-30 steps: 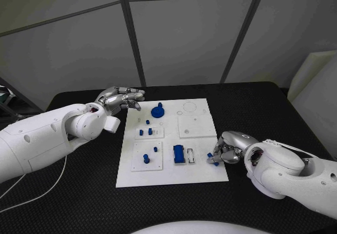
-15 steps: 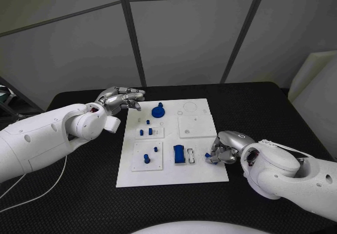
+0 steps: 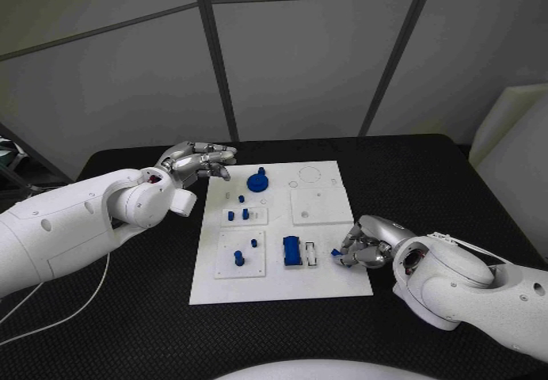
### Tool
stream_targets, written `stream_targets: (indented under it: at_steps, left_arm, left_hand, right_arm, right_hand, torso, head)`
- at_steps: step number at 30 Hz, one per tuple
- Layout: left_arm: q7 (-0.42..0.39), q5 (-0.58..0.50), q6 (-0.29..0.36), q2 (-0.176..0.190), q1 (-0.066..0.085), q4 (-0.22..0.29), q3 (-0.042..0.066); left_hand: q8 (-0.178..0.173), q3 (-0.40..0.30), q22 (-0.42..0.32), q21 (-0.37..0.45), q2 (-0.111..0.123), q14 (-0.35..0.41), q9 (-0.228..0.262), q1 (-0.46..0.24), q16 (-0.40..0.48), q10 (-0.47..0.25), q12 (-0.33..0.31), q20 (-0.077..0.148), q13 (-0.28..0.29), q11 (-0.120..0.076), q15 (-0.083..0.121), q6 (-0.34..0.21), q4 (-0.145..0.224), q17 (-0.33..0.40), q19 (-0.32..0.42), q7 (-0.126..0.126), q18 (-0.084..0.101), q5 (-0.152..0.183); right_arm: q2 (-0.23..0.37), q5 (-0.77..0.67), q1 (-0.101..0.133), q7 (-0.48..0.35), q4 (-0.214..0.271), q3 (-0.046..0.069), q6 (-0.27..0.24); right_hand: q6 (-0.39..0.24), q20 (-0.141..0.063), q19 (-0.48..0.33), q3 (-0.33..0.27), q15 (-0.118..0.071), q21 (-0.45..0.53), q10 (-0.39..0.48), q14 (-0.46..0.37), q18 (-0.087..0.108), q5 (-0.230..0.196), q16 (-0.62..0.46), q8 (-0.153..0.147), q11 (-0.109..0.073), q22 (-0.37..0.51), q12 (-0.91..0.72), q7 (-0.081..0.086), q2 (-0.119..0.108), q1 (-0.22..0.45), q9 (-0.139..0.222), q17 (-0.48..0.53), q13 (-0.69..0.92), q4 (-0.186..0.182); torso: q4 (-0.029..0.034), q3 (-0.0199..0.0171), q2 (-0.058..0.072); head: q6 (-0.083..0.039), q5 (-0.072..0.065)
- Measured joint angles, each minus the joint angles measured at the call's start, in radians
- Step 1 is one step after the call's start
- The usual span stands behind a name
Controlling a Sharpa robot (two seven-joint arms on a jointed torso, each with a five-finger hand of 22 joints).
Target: Assemble the parts on the task board
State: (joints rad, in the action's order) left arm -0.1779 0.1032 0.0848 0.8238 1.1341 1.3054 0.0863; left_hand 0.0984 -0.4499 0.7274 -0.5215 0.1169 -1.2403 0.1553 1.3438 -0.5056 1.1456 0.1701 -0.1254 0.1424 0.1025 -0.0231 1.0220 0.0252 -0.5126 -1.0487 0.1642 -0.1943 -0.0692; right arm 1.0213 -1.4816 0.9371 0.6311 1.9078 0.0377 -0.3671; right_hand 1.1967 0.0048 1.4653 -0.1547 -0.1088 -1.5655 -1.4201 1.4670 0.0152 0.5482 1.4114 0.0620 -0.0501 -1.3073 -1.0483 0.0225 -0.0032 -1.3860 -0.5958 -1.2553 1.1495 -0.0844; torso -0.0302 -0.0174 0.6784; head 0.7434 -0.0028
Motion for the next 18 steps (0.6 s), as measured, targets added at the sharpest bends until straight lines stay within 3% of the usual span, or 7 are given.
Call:
stream_targets:
  at_steps: [11, 18]
  left_arm:
    - [0.0, 0.0, 0.0, 0.001, 0.0, 0.001, 0.0]
    - [0.0, 0.0, 0.0, 0.001, 0.0, 0.002, 0.0]
  left_hand:
    - [0.0, 0.0, 0.0, 0.0, 0.0, 0.0, 0.0, 0.0, 0.0, -0.003, 0.0, 0.0, 0.0, -0.003, 0.0, 0.0, 0.0, 0.0, 0.0, 0.0, 0.0, 0.0]
    - [0.0, 0.0, 0.0, 0.0, 0.0, 0.0, 0.0, 0.0, 0.0, -0.003, 0.0, 0.0, 0.0, -0.003, 0.0, 0.0, 0.0, 0.0, 0.0, 0.0, 0.0, 0.0]
  right_arm:
    - [-0.036, 0.098, 0.0, -0.029, -0.001, 0.0, -0.099]
    - [-0.069, 0.134, 0.0, -0.037, -0.018, 0.001, -0.116]
  right_hand:
    - [0.004, 0.0, 0.0, -0.006, 0.0, 0.0, 0.0, 0.0, 0.0, 0.0, 0.0, -0.001, 0.0, 0.0, 0.0, -0.004, 0.019, 0.015, -0.005, -0.003, 0.003, -0.018]
    - [0.004, 0.0, 0.0, -0.013, 0.0, 0.0, 0.0, 0.0, 0.0, 0.0, 0.0, 0.003, 0.0, 0.0, 0.0, -0.004, 0.028, 0.023, -0.006, -0.004, 0.006, -0.033]
  torso:
    - [0.0001, 0.0004, 0.001]
    - [0.0, 0.0003, 0.001]
  head:
    - [0.0, 0.002]
    - [0.001, 0.004]
